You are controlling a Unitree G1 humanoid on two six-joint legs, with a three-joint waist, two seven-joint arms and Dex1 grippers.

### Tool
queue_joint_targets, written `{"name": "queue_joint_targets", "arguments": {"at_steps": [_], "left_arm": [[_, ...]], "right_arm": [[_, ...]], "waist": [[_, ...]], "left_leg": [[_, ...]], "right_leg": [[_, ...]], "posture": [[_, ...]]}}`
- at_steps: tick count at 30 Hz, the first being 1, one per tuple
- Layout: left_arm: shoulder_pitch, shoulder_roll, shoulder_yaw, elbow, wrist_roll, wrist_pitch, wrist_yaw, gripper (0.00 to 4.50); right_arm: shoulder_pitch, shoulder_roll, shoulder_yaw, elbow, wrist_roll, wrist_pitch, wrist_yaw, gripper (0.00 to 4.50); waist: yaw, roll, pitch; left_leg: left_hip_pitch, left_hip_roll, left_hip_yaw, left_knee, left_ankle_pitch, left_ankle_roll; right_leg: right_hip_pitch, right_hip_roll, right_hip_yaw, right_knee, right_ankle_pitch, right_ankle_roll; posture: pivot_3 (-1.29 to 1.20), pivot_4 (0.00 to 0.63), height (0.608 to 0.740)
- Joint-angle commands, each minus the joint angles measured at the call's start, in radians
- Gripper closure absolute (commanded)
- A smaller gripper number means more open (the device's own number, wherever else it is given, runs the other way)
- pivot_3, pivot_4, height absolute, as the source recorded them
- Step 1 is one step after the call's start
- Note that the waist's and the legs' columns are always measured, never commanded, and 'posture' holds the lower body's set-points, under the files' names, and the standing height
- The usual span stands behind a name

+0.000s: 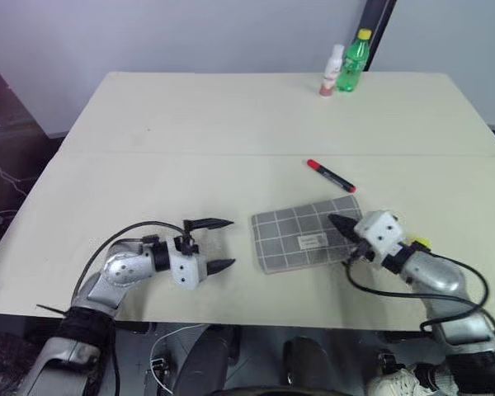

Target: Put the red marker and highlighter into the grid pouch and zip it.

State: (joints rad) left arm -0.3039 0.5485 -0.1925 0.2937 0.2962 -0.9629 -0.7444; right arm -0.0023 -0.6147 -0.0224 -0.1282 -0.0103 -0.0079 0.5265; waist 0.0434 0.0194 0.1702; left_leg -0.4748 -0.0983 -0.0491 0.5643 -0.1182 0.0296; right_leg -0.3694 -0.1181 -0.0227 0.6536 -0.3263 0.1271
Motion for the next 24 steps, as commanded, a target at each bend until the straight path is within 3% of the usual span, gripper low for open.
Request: {"name": "queue_joint_targets", "arguments": {"at_steps": [1, 6, 10, 19, 22, 24], "left_arm": [[-0.042, -0.027, -0.034, 0.044, 0.116, -0.076, 0.112, 0.0], [-0.069, -0.059, -0.087, 0.087, 0.152, -0.066, 0.175, 0.0], [-0.104, -0.112, -0.132, 0.114, 0.121, -0.031, 0.187, 0.0], [-0.194, -0.19, -0.235, 0.259, 0.175, -0.031, 0.236, 0.0], [-0.214, -0.197, -0.24, 0.287, 0.158, -0.008, 0.241, 0.9], [-0.223, -0.195, -0.24, 0.293, 0.141, -0.012, 0.24, 1.84]], "right_arm": [[0.007, -0.023, 0.061, 0.018, -0.161, -0.067, -0.058, 4.46], [0.024, -0.027, 0.061, 0.028, -0.175, -0.086, -0.055, 4.46], [0.026, -0.011, 0.064, 0.017, -0.163, -0.072, -0.043, 4.46], [0.009, 0.012, 0.089, -0.025, -0.177, -0.04, -0.03, 4.46], [0.01, 0.013, 0.087, -0.035, -0.178, -0.033, -0.029, 4.5], [0.014, 0.015, 0.084, -0.04, -0.178, -0.029, -0.031, 4.5]], "waist": [[0.002, -0.001, -0.001], [-0.001, -0.002, -0.001], [0.0, -0.003, -0.001], [-0.004, -0.005, -0.002], [-0.004, -0.005, -0.003], [-0.004, -0.005, -0.003]], "left_leg": [[0.0, 0.0, 0.0, -0.001, 0.001, -0.001], [0.003, 0.0, -0.001, -0.003, 0.001, -0.002], [0.013, 0.0, -0.002, -0.003, 0.001, -0.001], [0.014, 0.001, -0.004, -0.003, 0.001, -0.001], [0.014, 0.001, -0.004, -0.003, 0.001, -0.001], [0.014, 0.001, -0.004, -0.003, 0.001, -0.001]], "right_leg": [[0.0, 0.0, 0.0, 0.0, 0.001, 0.001], [0.001, 0.001, 0.0, 0.001, 0.002, 0.004], [0.012, 0.001, -0.002, 0.001, 0.001, 0.004], [0.013, 0.002, -0.003, 0.001, 0.001, 0.004], [0.013, 0.003, -0.003, 0.001, 0.002, 0.004], [0.013, 0.003, -0.003, 0.001, 0.002, 0.004]], "posture": [[0.0, 0.15, 0.74], [0.0, 0.15, 0.74], [0.0, 0.15, 0.74], [0.0, 0.15, 0.74], [0.0, 0.15, 0.74], [0.0, 0.15, 0.74]]}}
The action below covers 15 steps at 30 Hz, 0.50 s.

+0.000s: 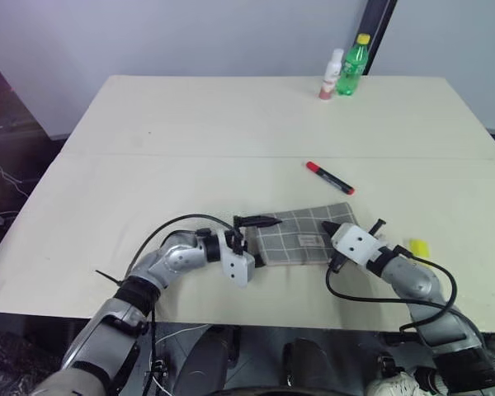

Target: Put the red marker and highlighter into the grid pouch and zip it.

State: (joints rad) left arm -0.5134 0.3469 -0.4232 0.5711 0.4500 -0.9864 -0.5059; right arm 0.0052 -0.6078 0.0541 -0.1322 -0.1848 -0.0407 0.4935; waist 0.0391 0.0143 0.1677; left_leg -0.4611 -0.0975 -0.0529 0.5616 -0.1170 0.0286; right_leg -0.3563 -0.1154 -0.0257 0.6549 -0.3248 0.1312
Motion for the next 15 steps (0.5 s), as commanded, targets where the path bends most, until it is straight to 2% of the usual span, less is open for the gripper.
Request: {"name": "queue_joint_targets", "arguments": {"at_steps": [1, 5, 10, 13, 15], "left_arm": [[-0.019, 0.01, -0.013, 0.019, -0.026, 0.007, -0.009, 2.37], [-0.037, 0.031, 0.0, 0.044, -0.074, -0.013, -0.01, 4.46], [-0.037, 0.05, 0.0, 0.054, -0.132, -0.024, -0.042, 4.46], [-0.034, 0.05, 0.019, 0.038, -0.193, 0.012, -0.067, 4.46], [-0.015, 0.05, 0.022, 0.009, -0.252, 0.058, -0.107, 4.5]], "right_arm": [[0.009, 0.008, 0.008, -0.038, -0.004, 0.003, 0.002, 4.5], [0.011, 0.012, 0.019, -0.055, -0.002, 0.008, 0.011, 4.5], [0.005, 0.015, 0.028, -0.08, -0.008, 0.011, 0.012, 4.5], [-0.003, 0.014, -0.004, -0.112, 0.06, 0.016, 0.045, 4.5], [-0.013, 0.022, -0.059, -0.159, 0.154, 0.063, 0.069, 3.95]], "waist": [[0.001, 0.0, 0.0], [0.0, 0.0, 0.0], [-0.003, 0.0, -0.001], [-0.003, 0.0, -0.001], [-0.003, 0.0, 0.0]], "left_leg": [[0.0, 0.0, 0.0, 0.0, 0.0, 0.0], [0.0, 0.0, -0.001, 0.0, 0.0, 0.0], [0.0, 0.001, -0.001, 0.0, 0.0, 0.0], [0.0, 0.002, -0.001, 0.0, 0.0, 0.0], [0.0, 0.002, -0.001, 0.0, 0.0, 0.0]], "right_leg": [[0.0, 0.0, 0.0, 0.0, 0.0, 0.0], [0.001, 0.0, -0.001, 0.0, 0.0, 0.0], [0.0, 0.001, -0.001, 0.0, 0.0, 0.0], [0.0, 0.002, -0.001, 0.0, 0.0, 0.0], [0.0, 0.002, -0.001, 0.0, 0.0, 0.0]], "posture": [[0.0, 0.15, 0.74], [0.0, 0.15, 0.74], [0.0, 0.15, 0.74], [0.0, 0.15, 0.74], [0.0, 0.15, 0.74]]}}
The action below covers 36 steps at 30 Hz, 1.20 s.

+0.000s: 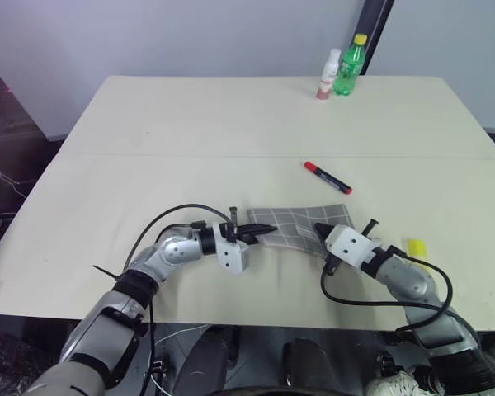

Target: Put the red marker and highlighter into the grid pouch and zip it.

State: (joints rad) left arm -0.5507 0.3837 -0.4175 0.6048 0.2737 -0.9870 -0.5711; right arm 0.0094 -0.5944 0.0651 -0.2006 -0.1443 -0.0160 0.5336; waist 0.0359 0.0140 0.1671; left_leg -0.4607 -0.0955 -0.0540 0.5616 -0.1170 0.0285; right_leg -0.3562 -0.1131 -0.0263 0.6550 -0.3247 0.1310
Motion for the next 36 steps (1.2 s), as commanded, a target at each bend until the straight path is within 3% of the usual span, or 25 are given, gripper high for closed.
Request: {"name": "queue_joint_targets", "arguments": {"at_steps": [1, 6, 8, 14, 19, 22, 29, 32, 36], "left_arm": [[0.029, 0.015, 0.016, -0.035, -0.092, 0.073, -0.056, 4.5], [0.086, 0.033, 0.071, -0.12, -0.141, 0.18, -0.043, 4.5], [0.105, 0.031, 0.091, -0.155, -0.172, 0.223, -0.047, 4.5], [0.142, 0.015, 0.109, -0.209, -0.185, 0.291, -0.046, 4.5], [0.153, 0.007, 0.107, -0.255, -0.179, 0.313, -0.051, 4.5], [0.157, 0.009, 0.107, -0.265, -0.17, 0.316, -0.05, 4.5], [0.155, 0.008, 0.104, -0.26, -0.16, 0.319, -0.05, 4.5], [0.147, -0.003, 0.096, -0.254, -0.152, 0.333, -0.05, 4.5], [0.13, -0.021, 0.082, -0.265, -0.116, 0.336, -0.041, 4.5]], "right_arm": [[-0.02, 0.009, -0.088, -0.106, 0.142, 0.055, 0.038, 3.6], [0.042, -0.072, -0.249, -0.267, 0.412, 0.322, 0.162, 1.01], [0.075, -0.117, -0.27, -0.298, 0.439, 0.403, 0.187, 0.06], [0.086, -0.121, -0.26, -0.219, 0.38, 0.479, 0.109, 0.06], [0.053, -0.046, -0.192, -0.137, 0.321, 0.473, 0.023, 0.06], [-0.004, 0.037, -0.213, -0.108, 0.388, 0.561, -0.023, 0.9], [-0.096, 0.102, -0.163, -0.18, 0.415, 0.661, -0.061, 4.48], [-0.084, -0.017, 0.003, -0.235, 0.3, 0.609, 0.024, 4.48], [-0.154, -0.056, 0.132, -0.306, 0.269, 0.605, 0.085, 4.48]], "waist": [[0.0, 0.0, 0.0], [0.004, 0.0, 0.0], [0.003, -0.001, 0.0], [0.002, -0.001, 0.0], [0.001, -0.001, 0.0], [0.001, -0.001, 0.0], [0.004, -0.001, 0.0], [0.002, -0.001, 0.001], [0.001, -0.001, 0.001]], "left_leg": [[0.0, 0.0, 0.0, 0.0, 0.0, 0.0], [-0.001, 0.0, 0.0, 0.0, 0.0, 0.0], [-0.001, 0.0, -0.001, 0.0, 0.0, 0.0], [-0.001, 0.002, -0.001, 0.0, 0.0, 0.0], [-0.001, 0.001, 0.0, 0.0, 0.0, 0.0], [-0.001, 0.001, 0.0, 0.0, 0.0, 0.0], [-0.002, 0.001, -0.001, 0.0, 0.0, 0.0], [-0.002, 0.001, 0.0, -0.001, 0.0, 0.0], [-0.002, 0.001, 0.0, -0.001, 0.0, 0.0]], "right_leg": [[0.0, 0.0, 0.0, 0.0, 0.0, 0.0], [0.0, -0.001, 0.0, 0.0, 0.0, 0.0], [0.0, -0.002, 0.0, 0.0, 0.0, 0.0], [0.0, -0.002, 0.0, 0.0, -0.002, -0.004], [0.0, -0.002, 0.0, -0.002, -0.002, -0.003], [0.0, -0.002, 0.0, -0.002, -0.002, -0.004], [-0.001, -0.001, 0.0, -0.001, 0.0, -0.002], [-0.002, -0.002, 0.0, -0.001, 0.0, -0.001], [-0.002, -0.002, 0.0, -0.001, -0.001, -0.003]], "posture": [[0.0, 0.15, 0.74], [0.0, 0.15, 0.74], [0.0, 0.15, 0.74], [0.0, 0.15, 0.74], [0.0, 0.15, 0.74], [0.0, 0.15, 0.74], [0.0, 0.15, 0.74], [0.0, 0.15, 0.74], [0.0, 0.15, 0.74]]}}
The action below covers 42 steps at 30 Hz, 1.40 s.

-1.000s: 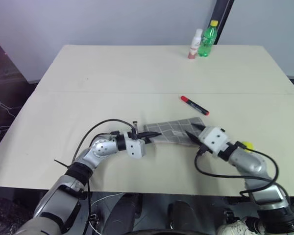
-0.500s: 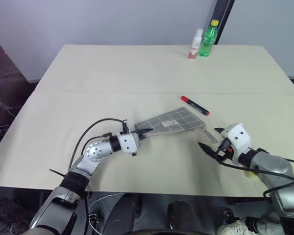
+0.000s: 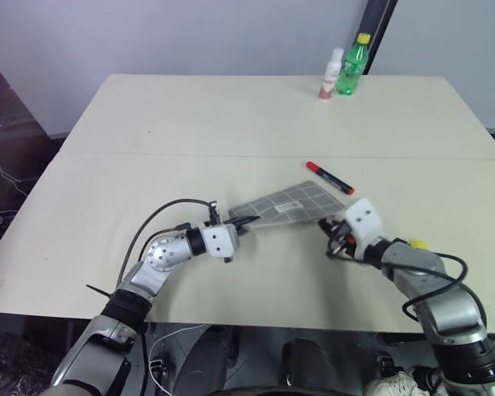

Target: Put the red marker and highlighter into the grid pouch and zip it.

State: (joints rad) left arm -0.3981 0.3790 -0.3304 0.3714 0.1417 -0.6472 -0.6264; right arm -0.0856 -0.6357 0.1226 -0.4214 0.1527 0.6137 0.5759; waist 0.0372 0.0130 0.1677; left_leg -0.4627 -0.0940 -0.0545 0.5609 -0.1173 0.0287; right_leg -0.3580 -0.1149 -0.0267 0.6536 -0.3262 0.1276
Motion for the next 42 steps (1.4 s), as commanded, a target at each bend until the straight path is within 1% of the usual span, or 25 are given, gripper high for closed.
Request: {"name": "queue_joint_targets", "arguments": {"at_steps": [1, 4, 7, 9, 11, 13, 17, 18, 21, 23, 24, 25, 26, 27, 29, 31, 33, 36, 38, 42], "left_arm": [[-0.025, -0.019, -0.008, -0.031, 0.021, -0.004, 0.012, 4.5], [-0.038, -0.037, -0.011, -0.009, 0.045, -0.007, 0.027, 4.5], [-0.065, -0.063, -0.03, 0.018, 0.075, -0.004, 0.034, 4.5], [-0.082, -0.071, -0.054, 0.035, 0.108, -0.024, 0.031, 4.5], [-0.092, -0.082, -0.061, 0.047, 0.114, -0.023, 0.033, 4.5], [-0.098, -0.09, -0.055, 0.051, 0.111, -0.018, 0.042, 4.5], [-0.096, -0.088, -0.041, 0.042, 0.111, -0.02, 0.056, 4.5], [-0.092, -0.085, -0.036, 0.037, 0.11, -0.02, 0.061, 4.5], [-0.075, -0.077, -0.02, 0.019, 0.093, -0.018, 0.07, 4.5], [-0.067, -0.069, -0.013, 0.006, 0.089, -0.016, 0.076, 4.5], [-0.063, -0.066, -0.009, 0.003, 0.087, -0.017, 0.08, 4.5], [-0.058, -0.063, -0.004, -0.002, 0.081, -0.015, 0.082, 4.5], [-0.052, -0.059, 0.001, -0.008, 0.074, -0.014, 0.083, 4.5], [-0.047, -0.055, 0.005, -0.013, 0.067, -0.014, 0.082, 4.5], [-0.032, -0.043, 0.015, -0.03, 0.057, -0.02, 0.081, 4.5], [-0.018, -0.038, 0.027, -0.046, 0.039, -0.015, 0.08, 4.5], [-0.007, -0.036, 0.041, -0.06, 0.014, -0.004, 0.081, 4.5], [-0.001, -0.029, 0.049, -0.064, 0.016, -0.013, 0.087, 4.5], [0.003, -0.025, 0.052, -0.064, 0.016, -0.02, 0.087, 4.5], [0.017, -0.016, 0.057, -0.066, -0.008, -0.021, 0.073, 4.5]], "right_arm": [[-0.092, -0.049, 0.116, -0.083, -0.075, -0.072, 0.076, 4.48], [-0.155, -0.098, 0.177, -0.043, -0.126, -0.188, 0.157, 4.48], [-0.21, -0.099, 0.202, 0.023, -0.128, -0.328, 0.234, 4.48], [-0.246, -0.086, 0.201, 0.049, -0.09, -0.396, 0.303, 4.48], [-0.268, -0.078, 0.207, 0.058, -0.061, -0.439, 0.368, 4.48], [-0.277, -0.084, 0.219, 0.067, -0.073, -0.487, 0.409, 4.48], [-0.26, -0.079, 0.18, 0.064, -0.059, -0.474, 0.422, 4.48], [-0.248, -0.086, 0.162, 0.057, -0.052, -0.469, 0.422, 3.87], [-0.181, -0.119, 0.086, 0.005, -0.004, -0.436, 0.424, 2.54], [-0.104, -0.145, -0.004, -0.054, 0.08, -0.369, 0.427, 1.36], [-0.063, -0.153, -0.053, -0.083, 0.126, -0.336, 0.422, 0.92], [-0.026, -0.153, -0.099, -0.109, 0.164, -0.312, 0.411, 0.39], [0.01, -0.144, -0.153, -0.13, 0.202, -0.291, 0.392, 0.06], [0.039, -0.133, -0.201, -0.145, 0.234, -0.275, 0.372, 0.06], [0.098, -0.077, -0.322, -0.163, 0.297, -0.249, 0.289, 0.06], [0.153, -0.028, -0.406, -0.168, 0.299, -0.248, 0.211, 0.06], [0.241, -0.008, -0.442, -0.156, 0.197, -0.26, 0.128, 0.06], [0.316, 0.04, -0.471, -0.138, 0.122, -0.251, 0.014, 0.06], [0.333, 0.074, -0.494, -0.13, 0.113, -0.237, -0.045, 0.06], [0.386, 0.152, -0.571, -0.188, 0.087, -0.137, -0.195, 0.06]], "waist": [[-0.003, 0.0, 0.0], [0.0, 0.0, 0.0], [0.003, -0.002, 0.001], [0.001, -0.002, 0.001], [0.0, -0.002, 0.001], [0.0, -0.003, 0.002], [0.001, -0.003, 0.002], [0.002, -0.003, 0.002], [0.004, -0.003, 0.002], [0.004, -0.003, 0.002], [0.005, -0.003, 0.002], [0.003, -0.003, 0.002], [0.003, -0.003, 0.002], [0.003, -0.003, 0.002], [0.002, -0.003, 0.002], [0.002, -0.003, 0.002], [0.005, -0.004, 0.002], [0.004, -0.003, 0.002], [0.001, -0.003, 0.001], [0.003, -0.002, 0.001]], "left_leg": [[0.0, 0.0, 0.0, 0.0, 0.0, 0.0], [0.0, 0.0, 0.0, 0.001, 0.0, 0.0], [0.0, 0.0, 0.0, 0.001, 0.0, 0.0], [-0.001, -0.001, 0.0, 0.001, 0.0, 0.0], [0.0, -0.001, 0.0, 0.001, 0.0, 0.0], [0.0, -0.001, 0.0, 0.001, 0.0, 0.0], [0.0, -0.001, -0.001, 0.001, 0.0, 0.0], [0.0, -0.001, -0.001, 0.001, 0.0, 0.0], [-0.001, -0.001, -0.001, 0.001, 0.0, 0.0], [-0.001, -0.001, -0.001, 0.001, 0.0, 0.0], [-0.001, -0.001, -0.001, 0.001, 0.0, 0.0], [-0.001, -0.001, -0.001, 0.001, 0.0, 0.0], [0.0, -0.001, -0.001, 0.001, 0.0, 0.0], [0.0, -0.001, -0.001, 0.001, 0.0, 0.0], [0.0, 0.0, -0.001, 0.001, 0.0, 0.0], [0.0, 0.0, -0.001, 0.0, 0.0, 0.0], [0.0, 0.0, -0.001, 0.0, 0.0, 0.0], [0.0, -0.001, -0.001, 0.0, 0.0, 0.0], [0.0, -0.001, 0.0, 0.0, 0.0, 0.0], [0.0, 0.0, 0.0, 0.0, 0.0, 0.0]], "right_leg": [[0.0, 0.0, 0.0, 0.0, 0.0, 0.0], [0.0, 0.0, 0.0, 0.0, 0.0, 0.0], [0.001, 0.0, -0.001, -0.001, 0.001, 0.002], [0.001, 0.0, -0.001, -0.001, 0.001, 0.003], [0.001, 0.0, -0.001, -0.001, 0.002, 0.003], [0.001, 0.001, -0.001, -0.001, 0.002, 0.003], [0.001, 0.001, -0.001, -0.001, 0.002, 0.003], [0.001, 0.001, -0.001, -0.001, 0.002, 0.003], [0.001, 0.001, -0.001, -0.001, 0.002, 0.003], [0.001, 0.0, -0.001, -0.001, 0.002, 0.003], [0.001, 0.0, -0.001, -0.001, 0.002, 0.003], [0.001, 0.0, -0.002, -0.001, 0.002, 0.003], [0.001, -0.001, -0.001, -0.001, 0.002, 0.003], [0.001, -0.001, -0.001, -0.001, 0.002, 0.003], [0.002, -0.001, -0.001, -0.001, 0.002, 0.003], [0.002, 0.0, -0.001, -0.001, 0.001, 0.003], [0.002, -0.001, -0.001, -0.001, 0.001, 0.003], [0.001, -0.001, -0.001, -0.001, 0.001, 0.003], [0.001, -0.001, -0.001, -0.001, 0.001, 0.002], [0.001, -0.001, 0.0, -0.001, 0.0, 0.0]], "posture": [[0.0, 0.15, 0.74], [0.0, 0.15, 0.74], [0.0, 0.15, 0.74], [0.0, 0.15, 0.74], [0.0, 0.15, 0.74], [0.0, 0.15, 0.74], [0.0, 0.15, 0.74], [0.0, 0.15, 0.74], [0.0, 0.15, 0.74], [0.0, 0.15, 0.74], [0.0, 0.15, 0.74], [0.0, 0.15, 0.74], [0.0, 0.15, 0.74], [0.0, 0.15, 0.74], [0.0, 0.15, 0.74], [0.0, 0.15, 0.74], [0.0, 0.15, 0.74], [0.0, 0.15, 0.74], [0.0, 0.15, 0.74], [0.0, 0.15, 0.74]]}}
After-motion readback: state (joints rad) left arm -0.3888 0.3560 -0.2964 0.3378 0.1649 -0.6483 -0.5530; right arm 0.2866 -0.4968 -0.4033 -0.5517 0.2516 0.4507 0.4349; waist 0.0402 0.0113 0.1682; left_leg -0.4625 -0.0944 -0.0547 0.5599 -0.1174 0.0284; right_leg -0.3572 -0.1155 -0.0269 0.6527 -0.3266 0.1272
